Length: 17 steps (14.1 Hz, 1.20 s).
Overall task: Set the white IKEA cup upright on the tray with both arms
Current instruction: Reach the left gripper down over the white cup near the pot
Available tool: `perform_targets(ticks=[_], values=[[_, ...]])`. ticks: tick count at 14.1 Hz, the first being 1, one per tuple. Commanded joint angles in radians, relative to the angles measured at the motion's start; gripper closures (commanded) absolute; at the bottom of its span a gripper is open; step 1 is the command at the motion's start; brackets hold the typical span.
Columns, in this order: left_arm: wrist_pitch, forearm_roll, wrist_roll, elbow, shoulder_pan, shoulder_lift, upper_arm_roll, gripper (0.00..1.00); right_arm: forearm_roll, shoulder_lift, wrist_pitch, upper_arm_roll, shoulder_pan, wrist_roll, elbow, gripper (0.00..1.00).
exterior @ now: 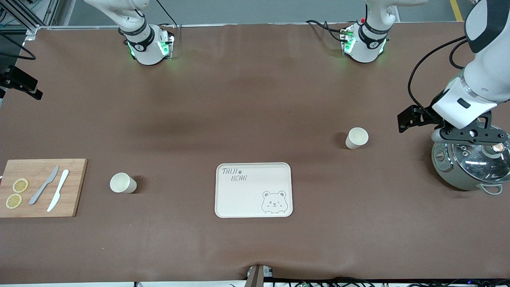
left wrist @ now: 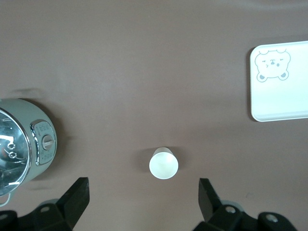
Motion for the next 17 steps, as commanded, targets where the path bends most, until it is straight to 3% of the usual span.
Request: perform_targets(ticks=[1, 5, 6, 9, 10, 13, 17], values=[[-0.012, 0.023, 0.003, -0.001, 0.001, -0.008, -0.006, 0.00, 0.002, 0.007, -0.015, 0.000, 0.003, 0.001, 0.018, 0.00], [0.001, 0.026, 0.009, -0.015, 0.001, 0.011, -0.007, 0.00, 0.002, 0.007, -0.018, 0.000, 0.003, 0.002, 0.016, 0.00], [0.032, 0.026, 0.010, -0.077, 0.002, -0.004, -0.007, 0.00, 0.002, 0.007, -0.021, 0.000, 0.003, 0.001, 0.016, 0.00], [0.362, 0.025, 0.035, -0.498, 0.008, -0.177, -0.007, 0.00, 0.002, 0.013, -0.021, 0.000, -0.002, 0.002, 0.016, 0.00], [0.394, 0.023, 0.062, -0.575, 0.016, -0.199, -0.007, 0.00, 0.003, 0.018, -0.021, -0.001, -0.011, 0.002, 0.018, 0.00], [0.428, 0.025, 0.087, -0.648, 0.028, -0.144, -0.009, 0.00, 0.003, 0.018, -0.023, -0.006, -0.014, -0.001, 0.018, 0.00], [0.682, 0.025, 0.090, -0.815, 0.031, -0.124, -0.009, 0.00, 0.003, 0.027, -0.095, -0.006, -0.013, -0.007, 0.018, 0.00]])
